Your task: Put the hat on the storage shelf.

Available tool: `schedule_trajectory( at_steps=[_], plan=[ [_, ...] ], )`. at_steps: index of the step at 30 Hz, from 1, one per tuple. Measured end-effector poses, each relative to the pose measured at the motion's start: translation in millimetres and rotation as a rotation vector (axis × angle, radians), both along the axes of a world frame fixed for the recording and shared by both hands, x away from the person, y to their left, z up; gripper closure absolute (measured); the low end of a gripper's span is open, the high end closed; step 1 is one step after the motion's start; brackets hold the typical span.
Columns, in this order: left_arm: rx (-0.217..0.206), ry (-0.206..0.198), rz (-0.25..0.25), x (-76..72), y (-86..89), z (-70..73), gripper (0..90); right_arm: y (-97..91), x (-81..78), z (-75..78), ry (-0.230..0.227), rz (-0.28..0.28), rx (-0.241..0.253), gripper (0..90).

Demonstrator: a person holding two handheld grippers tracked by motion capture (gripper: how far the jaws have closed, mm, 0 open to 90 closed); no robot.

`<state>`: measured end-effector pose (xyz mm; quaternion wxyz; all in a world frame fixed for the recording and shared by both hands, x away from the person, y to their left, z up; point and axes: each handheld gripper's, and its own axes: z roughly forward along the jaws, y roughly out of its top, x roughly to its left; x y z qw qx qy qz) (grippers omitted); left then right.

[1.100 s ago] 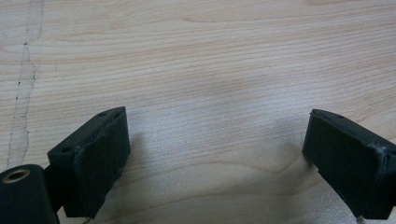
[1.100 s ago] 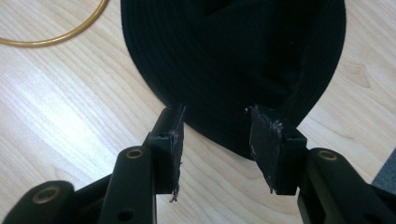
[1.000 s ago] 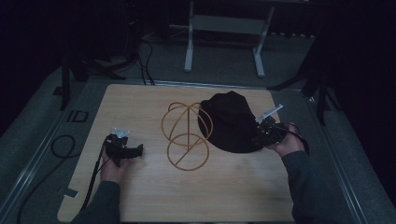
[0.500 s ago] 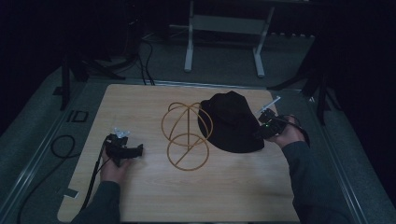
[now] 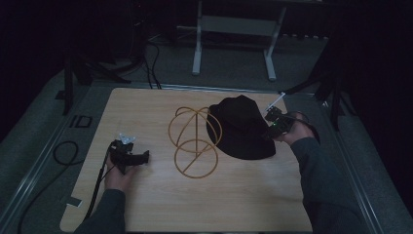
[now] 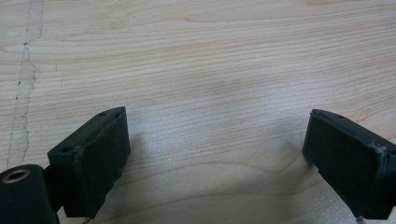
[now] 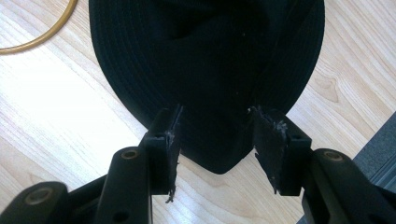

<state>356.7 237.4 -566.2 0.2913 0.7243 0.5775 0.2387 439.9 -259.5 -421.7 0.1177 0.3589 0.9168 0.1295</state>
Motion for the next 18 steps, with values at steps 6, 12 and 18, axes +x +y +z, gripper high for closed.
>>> schedule_trajectory(
  at_steps=[6,12,18],
  plan=[
    [0.0,0.0,0.0,0.0,0.0,0.0,7.7,6.8,10.0,1.0,0.022,0.008,-0.018,51.3],
    [0.0,0.0,0.0,0.0,0.0,0.0,7.7,10.6,19.8,1.1,0.04,0.008,-0.041,51.0],
    [0.0,0.0,0.0,0.0,0.0,0.0,7.7,11.5,27.0,1.6,0.055,0.001,-0.053,51.0]
  ],
)
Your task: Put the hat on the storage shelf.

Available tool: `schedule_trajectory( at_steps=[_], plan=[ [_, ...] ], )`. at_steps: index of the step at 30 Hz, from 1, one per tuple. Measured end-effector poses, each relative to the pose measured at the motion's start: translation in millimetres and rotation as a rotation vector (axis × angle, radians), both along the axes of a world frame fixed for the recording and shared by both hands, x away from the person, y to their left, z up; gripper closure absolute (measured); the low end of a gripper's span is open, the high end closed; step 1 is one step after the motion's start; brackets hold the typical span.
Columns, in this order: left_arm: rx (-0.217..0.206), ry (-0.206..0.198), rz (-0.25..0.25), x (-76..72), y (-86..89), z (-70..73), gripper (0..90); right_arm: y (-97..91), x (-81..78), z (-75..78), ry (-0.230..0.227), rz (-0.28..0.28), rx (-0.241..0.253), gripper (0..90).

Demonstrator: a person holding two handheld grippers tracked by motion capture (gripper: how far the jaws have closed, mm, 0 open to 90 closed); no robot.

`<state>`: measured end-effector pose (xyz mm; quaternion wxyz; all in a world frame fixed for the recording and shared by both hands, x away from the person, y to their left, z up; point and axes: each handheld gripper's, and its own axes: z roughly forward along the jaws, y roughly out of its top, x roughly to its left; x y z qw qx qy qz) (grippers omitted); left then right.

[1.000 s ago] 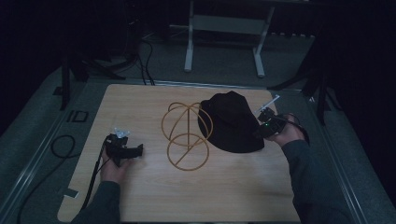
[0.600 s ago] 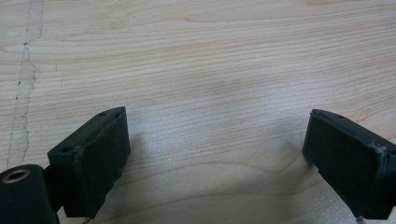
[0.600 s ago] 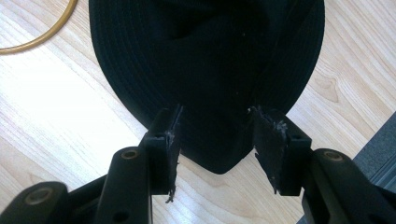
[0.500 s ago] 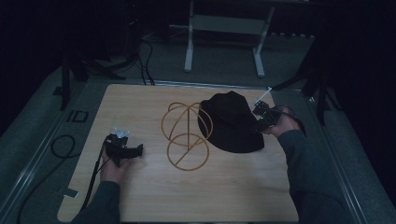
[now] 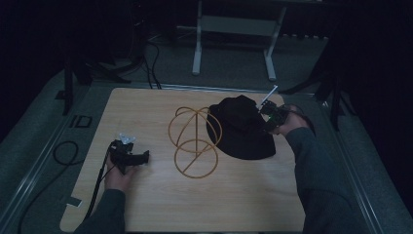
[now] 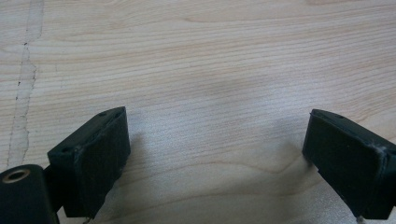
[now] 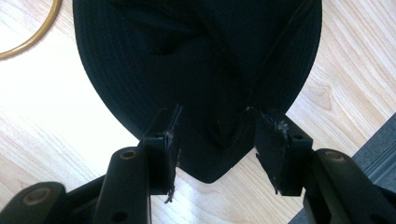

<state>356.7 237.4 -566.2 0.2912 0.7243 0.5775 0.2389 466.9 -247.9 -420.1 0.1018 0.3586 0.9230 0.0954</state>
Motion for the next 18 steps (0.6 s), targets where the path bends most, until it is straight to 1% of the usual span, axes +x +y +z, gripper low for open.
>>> schedule_trajectory(
  at_steps=[3,8,12,13,15,18],
  plan=[
    [0.0,0.0,0.0,0.0,0.0,0.0,7.7,1.2,6.1,-1.3,0.015,-0.006,-0.002,51.1],
    [0.0,0.0,0.0,0.0,0.0,0.0,7.7,5.0,12.5,-3.5,0.034,0.004,0.003,51.7],
    [0.0,0.0,0.0,0.0,0.0,0.0,7.7,7.1,19.1,-5.6,0.049,-0.002,-0.013,52.2],
    [0.0,-0.001,0.0,0.0,0.0,-0.1,7.7,6.8,20.4,-5.7,0.049,0.004,-0.008,52.8],
    [0.0,-0.001,0.0,0.0,0.0,-0.1,7.7,6.4,23.4,-5.7,0.064,-0.002,0.014,53.3],
    [0.0,-0.001,0.0,0.0,0.0,-0.1,7.7,7.2,27.7,-6.9,0.08,0.006,0.019,54.3]
  ],
)
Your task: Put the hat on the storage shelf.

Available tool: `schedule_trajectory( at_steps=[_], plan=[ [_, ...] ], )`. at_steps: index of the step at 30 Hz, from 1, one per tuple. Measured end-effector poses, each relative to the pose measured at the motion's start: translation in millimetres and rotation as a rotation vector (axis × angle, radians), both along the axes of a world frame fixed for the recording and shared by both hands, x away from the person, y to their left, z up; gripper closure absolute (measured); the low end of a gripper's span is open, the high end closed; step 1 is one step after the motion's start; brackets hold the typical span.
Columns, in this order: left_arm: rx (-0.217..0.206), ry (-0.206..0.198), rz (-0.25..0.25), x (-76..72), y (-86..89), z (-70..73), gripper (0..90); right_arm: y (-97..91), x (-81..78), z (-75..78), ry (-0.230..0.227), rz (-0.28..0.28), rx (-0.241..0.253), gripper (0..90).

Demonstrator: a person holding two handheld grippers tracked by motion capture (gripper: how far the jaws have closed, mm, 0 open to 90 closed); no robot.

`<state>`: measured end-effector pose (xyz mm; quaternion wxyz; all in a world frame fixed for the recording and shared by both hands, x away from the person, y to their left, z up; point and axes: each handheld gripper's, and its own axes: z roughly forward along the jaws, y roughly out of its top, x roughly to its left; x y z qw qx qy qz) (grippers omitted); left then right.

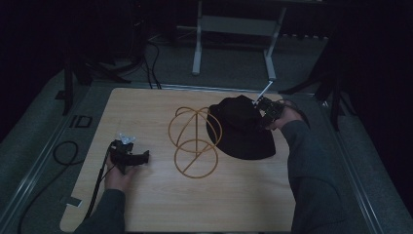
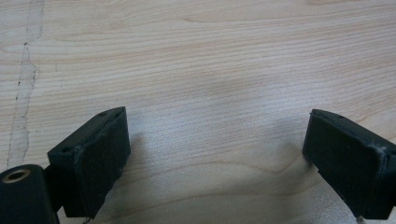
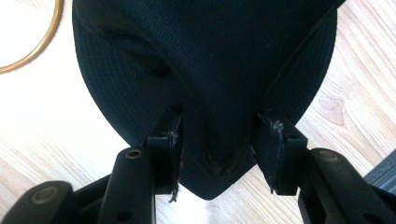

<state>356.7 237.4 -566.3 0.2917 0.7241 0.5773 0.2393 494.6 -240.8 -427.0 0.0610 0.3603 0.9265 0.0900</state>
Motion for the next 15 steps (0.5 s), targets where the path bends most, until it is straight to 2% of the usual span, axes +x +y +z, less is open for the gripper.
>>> schedule_trajectory(
  at_steps=[6,9,12,15],
  plan=[
    [0.0,0.0,0.0,0.0,0.0,0.0,7.7,6.2,5.5,2.8,0.003,0.012,-0.016,56.3],
    [0.0,0.0,0.0,0.0,0.0,0.0,7.7,11.5,9.8,4.0,0.007,0.023,-0.052,55.8],
    [0.0,0.001,0.0,0.0,0.0,0.0,7.7,16.5,13.7,3.1,0.014,0.027,-0.06,53.7],
    [0.0,0.001,0.0,0.0,0.0,0.1,7.7,21.9,18.3,-2.1,0.035,0.026,-0.102,53.2]
  ],
)
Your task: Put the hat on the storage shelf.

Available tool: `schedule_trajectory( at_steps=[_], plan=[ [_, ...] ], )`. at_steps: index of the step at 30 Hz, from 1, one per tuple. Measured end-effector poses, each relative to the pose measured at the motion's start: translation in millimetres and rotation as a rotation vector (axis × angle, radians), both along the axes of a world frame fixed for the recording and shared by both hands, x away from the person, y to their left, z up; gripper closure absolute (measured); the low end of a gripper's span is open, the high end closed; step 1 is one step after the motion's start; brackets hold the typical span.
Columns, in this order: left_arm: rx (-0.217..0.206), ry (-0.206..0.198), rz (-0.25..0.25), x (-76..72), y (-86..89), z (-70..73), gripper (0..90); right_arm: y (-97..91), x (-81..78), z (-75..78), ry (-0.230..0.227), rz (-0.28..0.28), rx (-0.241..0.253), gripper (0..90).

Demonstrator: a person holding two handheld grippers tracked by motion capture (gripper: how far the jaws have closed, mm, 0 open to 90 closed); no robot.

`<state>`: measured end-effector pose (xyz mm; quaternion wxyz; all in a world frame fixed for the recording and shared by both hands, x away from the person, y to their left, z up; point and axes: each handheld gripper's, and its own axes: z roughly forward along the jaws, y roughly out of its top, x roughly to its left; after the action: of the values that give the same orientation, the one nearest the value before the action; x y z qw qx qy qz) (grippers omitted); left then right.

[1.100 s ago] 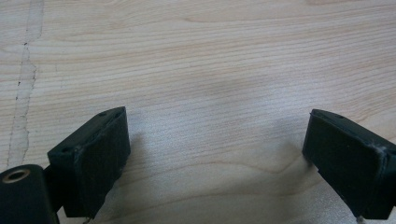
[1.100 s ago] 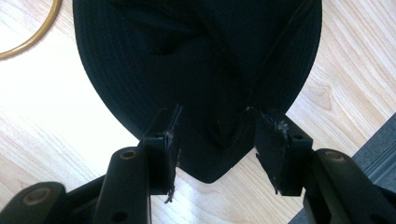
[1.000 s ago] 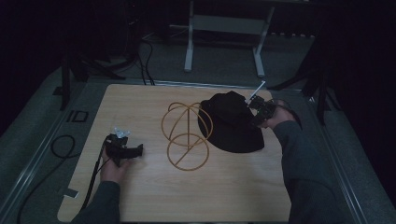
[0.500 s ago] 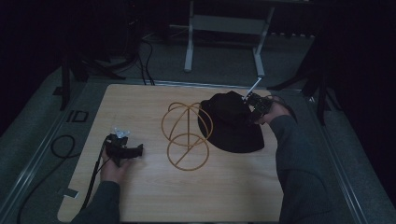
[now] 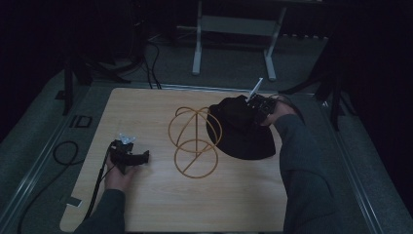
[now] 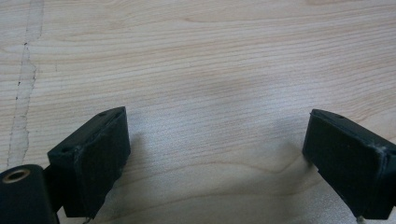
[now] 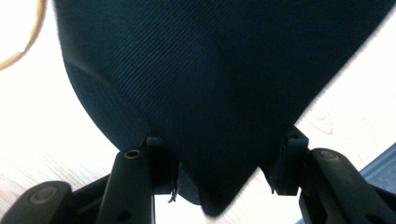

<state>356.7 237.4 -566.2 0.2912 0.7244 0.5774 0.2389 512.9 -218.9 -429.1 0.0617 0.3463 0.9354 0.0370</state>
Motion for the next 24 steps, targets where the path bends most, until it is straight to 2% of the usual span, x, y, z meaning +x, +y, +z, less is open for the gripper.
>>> schedule_trajectory(
  at_steps=[1,5,11,12,13,14,15,19,24],
  plan=[
    [0.0,0.0,0.0,0.0,0.0,0.0,7.7,2.0,2.0,-2.7,0.007,0.002,-0.013,53.2],
    [0.0,0.0,0.0,0.0,0.0,0.0,7.7,8.4,8.3,-11.1,0.049,-0.005,-0.009,52.1],
    [0.0,0.0,0.0,0.0,0.0,0.0,7.7,11.2,10.9,-18.1,0.076,-0.012,-0.012,54.7],
    [0.0,0.0,0.0,0.0,0.0,0.0,7.7,12.5,11.2,-18.1,0.084,-0.013,-0.01,59.6],
    [0.0,-0.001,0.001,0.0,-0.1,-0.1,7.7,12.5,11.2,-18.1,0.084,-0.013,-0.01,59.6],
    [0.0,-0.001,0.0,0.0,0.0,-0.1,7.7,14.1,11.5,-18.2,0.09,-0.008,-0.018,67.1],
    [0.0,-0.001,0.0,0.0,0.0,-0.1,7.7,14.1,11.5,-18.2,0.09,-0.008,-0.018,67.1],
    [0.0,0.0,0.0,0.0,0.0,0.0,7.7,17.1,11.9,-18.4,0.083,-0.013,-0.023,85.1],
    [0.0,0.0,0.0,0.0,0.0,0.0,7.7,22.3,8.8,-15.4,0.078,0.004,-0.026,86.8]
  ],
)
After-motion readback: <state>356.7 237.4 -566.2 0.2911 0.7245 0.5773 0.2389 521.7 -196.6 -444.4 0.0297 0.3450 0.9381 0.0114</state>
